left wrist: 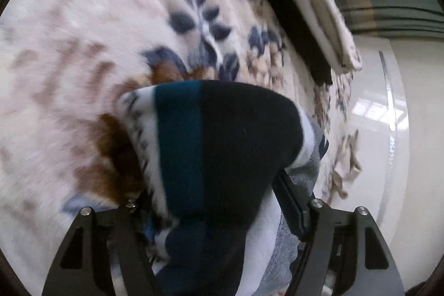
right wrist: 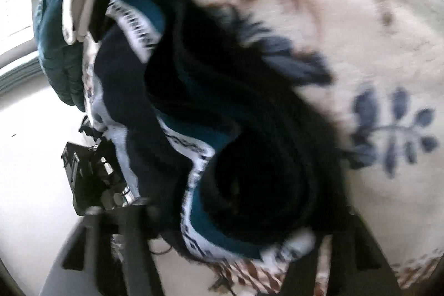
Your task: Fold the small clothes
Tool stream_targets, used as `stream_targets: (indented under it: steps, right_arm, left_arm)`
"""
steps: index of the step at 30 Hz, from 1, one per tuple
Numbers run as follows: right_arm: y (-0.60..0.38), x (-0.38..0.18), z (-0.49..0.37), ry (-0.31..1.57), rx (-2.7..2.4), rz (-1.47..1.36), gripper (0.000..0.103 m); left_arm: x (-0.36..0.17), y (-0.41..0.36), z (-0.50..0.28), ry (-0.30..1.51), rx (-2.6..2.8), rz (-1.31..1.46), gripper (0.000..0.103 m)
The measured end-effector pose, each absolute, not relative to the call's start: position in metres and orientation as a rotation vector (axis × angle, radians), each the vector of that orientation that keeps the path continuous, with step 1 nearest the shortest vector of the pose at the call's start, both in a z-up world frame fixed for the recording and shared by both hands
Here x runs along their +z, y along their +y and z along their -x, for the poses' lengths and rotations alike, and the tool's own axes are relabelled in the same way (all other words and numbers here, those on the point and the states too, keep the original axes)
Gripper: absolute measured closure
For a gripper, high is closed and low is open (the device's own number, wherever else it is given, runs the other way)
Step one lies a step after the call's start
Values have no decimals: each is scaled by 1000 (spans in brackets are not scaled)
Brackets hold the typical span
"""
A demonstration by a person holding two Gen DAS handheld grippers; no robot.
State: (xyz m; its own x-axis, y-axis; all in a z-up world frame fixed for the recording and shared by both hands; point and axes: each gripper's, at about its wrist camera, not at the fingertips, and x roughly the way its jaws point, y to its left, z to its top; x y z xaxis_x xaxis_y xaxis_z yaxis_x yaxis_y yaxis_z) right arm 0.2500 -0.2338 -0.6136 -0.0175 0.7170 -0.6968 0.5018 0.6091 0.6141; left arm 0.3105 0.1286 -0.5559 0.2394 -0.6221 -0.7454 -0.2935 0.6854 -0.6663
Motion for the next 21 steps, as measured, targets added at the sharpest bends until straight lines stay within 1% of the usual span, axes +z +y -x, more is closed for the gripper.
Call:
stream_targets:
  steps: [3,4,6,9,12,13,15,17,20,21]
  right_arm:
    - [-275,-607,-250,1676,220,-1006,29]
    - [-286,-600,-249,1669,210,-985,29]
    - [-309,-580,-253,1648,200,-908,29]
    - [-312,-551,-282,1607,235,-809,29]
    - [-302,-542,-312,1565,283,-776,29]
    - [-292,-544,-327,1551,294,-782,29]
    - [-282,-549,-345,1523,301,-767,29]
    - [-256,-556,-371,1505,315,-730,29]
    - [-228,-566,-397,1492,343,-689,29]
    - [-219,-568,-404,1488,348,-668,30]
  left_arm:
    - [-517,131,-276,1249,-156,766,34]
    - [-510,130,-276,1236,-124,731,34]
    - [-494,128,-249,1211,-5,592,34]
    - [-507,130,-205,1255,101,526,34]
    - [-557,128,-178,1356,165,537,34]
    - [-567,131,-172,1353,160,574,32]
    - [-582,134,-173,1322,162,636,21]
    - [-591,138,-179,1310,151,695,0]
    - [-598,144,-177,1272,187,773,0]
    - [-598,147,-175,1252,198,787,0]
